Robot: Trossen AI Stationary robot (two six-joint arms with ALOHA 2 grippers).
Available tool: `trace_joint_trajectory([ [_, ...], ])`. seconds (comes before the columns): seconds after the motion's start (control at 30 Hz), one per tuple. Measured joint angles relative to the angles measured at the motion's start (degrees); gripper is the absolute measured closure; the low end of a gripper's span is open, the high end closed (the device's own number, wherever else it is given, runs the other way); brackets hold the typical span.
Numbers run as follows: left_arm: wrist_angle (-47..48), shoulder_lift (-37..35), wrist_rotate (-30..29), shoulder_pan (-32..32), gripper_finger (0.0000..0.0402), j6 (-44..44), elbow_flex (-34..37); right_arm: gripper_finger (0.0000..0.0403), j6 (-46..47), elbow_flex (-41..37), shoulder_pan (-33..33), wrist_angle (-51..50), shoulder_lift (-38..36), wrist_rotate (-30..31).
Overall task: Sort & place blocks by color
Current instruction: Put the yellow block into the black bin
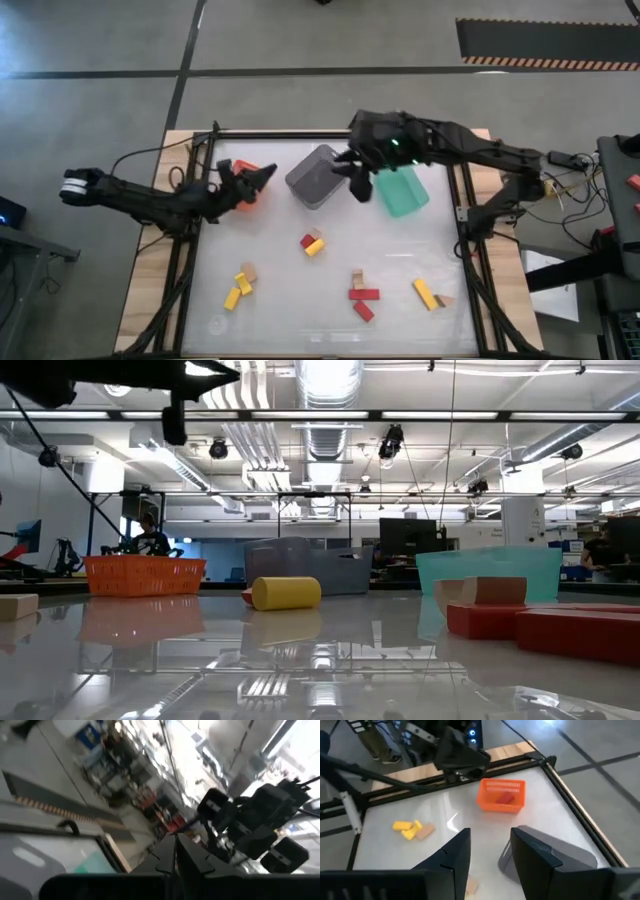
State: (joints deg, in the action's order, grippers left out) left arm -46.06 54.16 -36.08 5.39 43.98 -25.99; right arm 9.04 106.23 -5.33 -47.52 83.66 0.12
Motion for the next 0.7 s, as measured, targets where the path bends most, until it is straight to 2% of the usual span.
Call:
trace_joint_trajectory([
  [0.13,10.28,3.92,2.76,1.35,0.0402,0.85,-6.83,0.0279,1.72,-6.12,3.23,1.14,-4.57,0.53],
  [0.43,46.69,13.71,12.99,5.25,0.0402,6.44,-24.35,0.0281,7.31,-21.11,9.99,8.63,-14.54,3.25],
  [0.57,52.26,19.38,18.13,7.4,0.0402,2.19,-28.53,0.0283,9.01,-26.81,12.82,11.91,-18.08,5.53],
  [0.7,53.54,25.48,19.11,9.51,0.0402,-0.84,-29.78,0.0284,10.45,-31.6,14.98,14.42,-20.71,7.17],
])
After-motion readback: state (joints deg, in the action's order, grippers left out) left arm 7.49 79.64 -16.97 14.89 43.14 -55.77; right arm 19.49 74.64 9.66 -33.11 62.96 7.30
